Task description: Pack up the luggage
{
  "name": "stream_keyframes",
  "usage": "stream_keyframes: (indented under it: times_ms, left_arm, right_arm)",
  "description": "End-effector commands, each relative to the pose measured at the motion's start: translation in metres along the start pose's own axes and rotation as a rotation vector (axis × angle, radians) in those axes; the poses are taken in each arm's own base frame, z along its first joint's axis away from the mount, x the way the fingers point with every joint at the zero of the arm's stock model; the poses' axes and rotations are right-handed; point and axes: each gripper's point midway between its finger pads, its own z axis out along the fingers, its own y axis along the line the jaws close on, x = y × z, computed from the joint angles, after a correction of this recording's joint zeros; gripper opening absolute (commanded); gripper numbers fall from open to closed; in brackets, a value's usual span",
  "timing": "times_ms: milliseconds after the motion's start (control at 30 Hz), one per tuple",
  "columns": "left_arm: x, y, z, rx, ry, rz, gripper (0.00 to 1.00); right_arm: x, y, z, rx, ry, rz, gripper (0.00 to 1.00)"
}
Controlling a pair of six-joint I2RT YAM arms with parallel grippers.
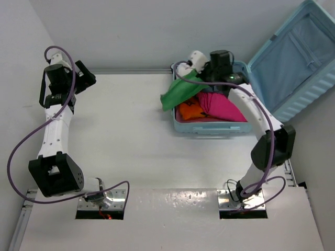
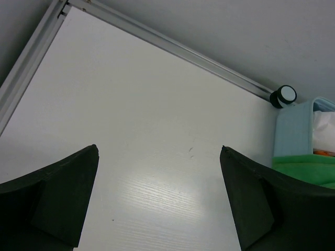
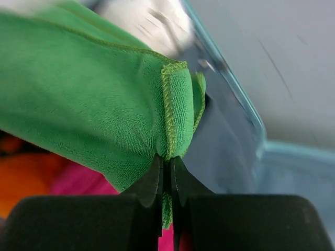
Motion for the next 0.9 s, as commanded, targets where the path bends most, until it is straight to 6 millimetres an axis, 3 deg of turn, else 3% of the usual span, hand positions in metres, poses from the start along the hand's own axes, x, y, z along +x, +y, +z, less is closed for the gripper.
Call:
stream_keyframes:
  times_ms: [0, 33, 100, 133, 200, 233, 467, 500, 533, 700, 733, 767, 800, 833, 867]
  left_arm:
    - [-0.008, -0.012, 0.008, 0.024, -0.039, 0.014, 1.0]
    - [-0.007, -0.016, 0.012, 0.025, -0.036, 0.017, 1.0]
    - [-0.004, -0.021, 0.016, 0.035, -0.025, 0.021, 1.0]
    - [-0.002, -0.026, 0.016, 0.047, -0.02, 0.025, 1.0]
    - [-0.004, -0.033, 0.019, 0.053, -0.023, 0.031, 1.0]
    - [0.004, -0.037, 0.024, 0.06, -0.003, 0.025, 1.0]
    - [0.006, -0.062, 0.035, 0.085, 0.0, 0.046, 1.0]
    - [0.009, -0.061, 0.038, 0.081, 0.009, 0.046, 1.0]
    - [0.004, -0.061, 0.037, 0.075, -0.004, 0.046, 1.0]
    - [0.008, -0.073, 0.039, 0.091, 0.001, 0.055, 1.0]
    - [0.012, -0.071, 0.042, 0.087, 0.011, 0.064, 1.0]
    - [0.013, -0.074, 0.042, 0.088, 0.011, 0.068, 1.0]
    - [0.009, -0.076, 0.041, 0.092, 0.003, 0.067, 1.0]
    - [0.013, -0.075, 0.044, 0.088, 0.011, 0.068, 1.0]
    - [0.015, -0.08, 0.044, 0.099, 0.016, 0.071, 1.0]
  right_arm:
    - [0.008, -0.062, -0.045, 0.191, -0.023, 0.063, 0.0]
    - [0.027, -0.077, -0.054, 0.226, 0.003, 0.107, 0.0]
    - [0.035, -0.089, -0.07, 0.27, 0.002, 0.12, 0.0]
    - [0.059, -0.084, -0.067, 0.265, 0.049, 0.129, 0.0]
    - [0.067, -0.093, -0.083, 0.304, 0.041, 0.132, 0.0]
    - [0.091, -0.091, -0.081, 0.297, 0.087, 0.15, 0.0]
    - [0.156, -0.09, -0.086, 0.32, 0.201, 0.193, 0.0]
    - [0.158, -0.087, -0.085, 0.313, 0.208, 0.19, 0.0]
    - [0.175, -0.093, -0.089, 0.331, 0.241, 0.209, 0.0]
    - [0.195, -0.108, -0.095, 0.372, 0.309, 0.216, 0.0]
    - [0.196, -0.117, -0.1, 0.391, 0.308, 0.227, 0.03]
    - [0.197, -0.113, -0.098, 0.368, 0.317, 0.233, 0.14]
    - [0.191, -0.119, -0.101, 0.375, 0.306, 0.235, 0.3]
    - [0.187, -0.116, -0.102, 0.361, 0.298, 0.263, 0.65]
    - [0.176, -0.117, -0.105, 0.346, 0.27, 0.271, 0.76]
